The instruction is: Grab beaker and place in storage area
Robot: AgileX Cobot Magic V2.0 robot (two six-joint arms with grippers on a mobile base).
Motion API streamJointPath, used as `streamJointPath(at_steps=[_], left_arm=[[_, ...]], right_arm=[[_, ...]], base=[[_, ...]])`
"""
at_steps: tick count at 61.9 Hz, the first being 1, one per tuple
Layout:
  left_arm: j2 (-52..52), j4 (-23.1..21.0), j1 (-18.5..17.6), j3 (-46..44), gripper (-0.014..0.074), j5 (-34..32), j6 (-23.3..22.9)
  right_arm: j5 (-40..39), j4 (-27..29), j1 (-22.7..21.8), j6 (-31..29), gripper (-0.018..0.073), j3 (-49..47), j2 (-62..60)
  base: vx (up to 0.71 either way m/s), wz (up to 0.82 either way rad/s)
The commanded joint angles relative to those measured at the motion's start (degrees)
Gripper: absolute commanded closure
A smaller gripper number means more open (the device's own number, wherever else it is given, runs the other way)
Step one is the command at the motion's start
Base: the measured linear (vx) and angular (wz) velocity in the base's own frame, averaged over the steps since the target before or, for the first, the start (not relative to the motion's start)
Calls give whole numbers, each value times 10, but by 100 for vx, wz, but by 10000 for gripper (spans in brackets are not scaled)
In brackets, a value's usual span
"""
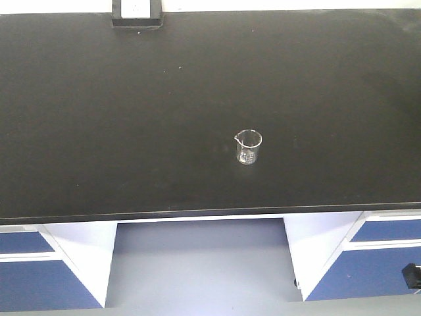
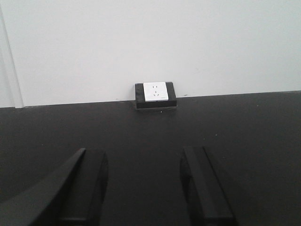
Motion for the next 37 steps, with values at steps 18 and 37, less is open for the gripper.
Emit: streamJointPath(at_steps=[18,37], left_arm=[[-20,-4,-2,13,118,-61,-4],[-247,80,44,157,329,-70,15]], right_arm=[[-46,0,0,1,567,6,-7],[-46,0,0,1,567,6,-7]], base=[[0,0],[0,0]])
